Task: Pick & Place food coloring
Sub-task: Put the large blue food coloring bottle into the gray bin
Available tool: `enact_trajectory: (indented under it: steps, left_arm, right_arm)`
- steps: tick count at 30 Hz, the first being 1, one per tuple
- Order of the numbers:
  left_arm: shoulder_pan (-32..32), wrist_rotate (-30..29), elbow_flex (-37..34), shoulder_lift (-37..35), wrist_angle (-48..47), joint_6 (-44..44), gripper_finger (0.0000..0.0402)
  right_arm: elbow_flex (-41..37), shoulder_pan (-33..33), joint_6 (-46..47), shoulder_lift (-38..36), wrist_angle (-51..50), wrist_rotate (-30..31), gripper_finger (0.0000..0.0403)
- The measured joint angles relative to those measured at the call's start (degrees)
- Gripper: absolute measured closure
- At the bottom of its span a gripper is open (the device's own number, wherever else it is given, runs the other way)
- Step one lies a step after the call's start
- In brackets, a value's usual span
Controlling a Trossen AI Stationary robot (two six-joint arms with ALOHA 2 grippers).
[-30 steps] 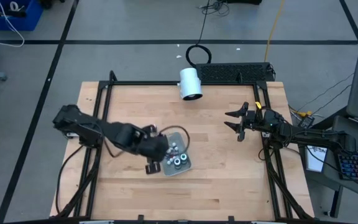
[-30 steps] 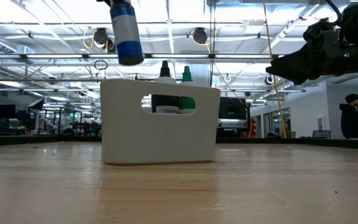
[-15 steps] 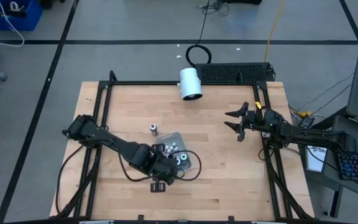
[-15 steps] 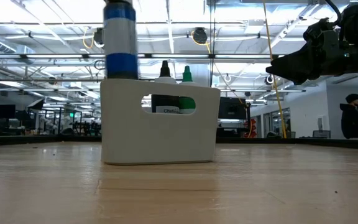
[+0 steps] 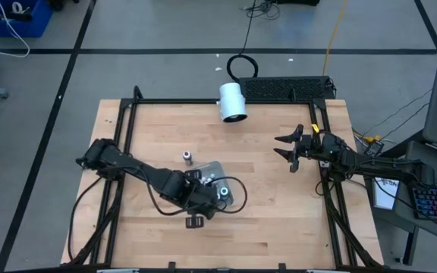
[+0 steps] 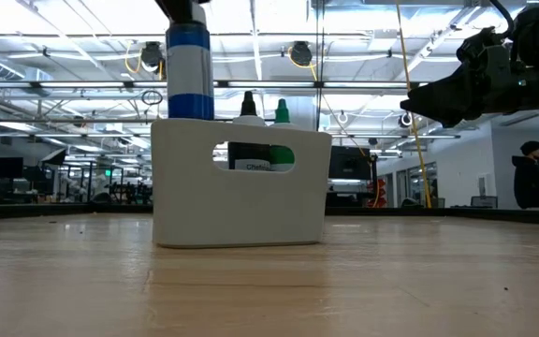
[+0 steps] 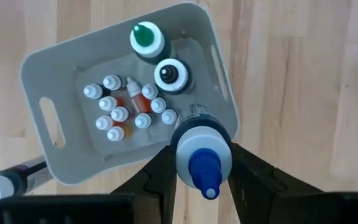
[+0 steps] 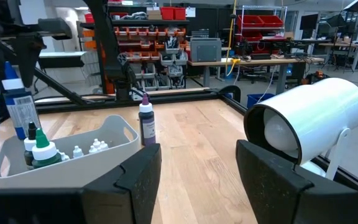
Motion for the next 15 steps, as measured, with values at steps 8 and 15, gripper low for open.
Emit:
enact_trajectory:
  steps: [8, 15]
  left_arm:
    - [0.52, 1.67, -0.07, 1.81, 1.01, 1.9, 0.0281]
    - [0.63, 1.28, -0.05, 2.81, 2.09, 3.26, 0.0281]
  right_arm:
    - [0.02, 0.0, 0.0, -0.02, 0.02, 0.0, 0.0206]
    - [0.01, 0.0, -0.02, 0.0, 0.0, -0.01, 0.0206]
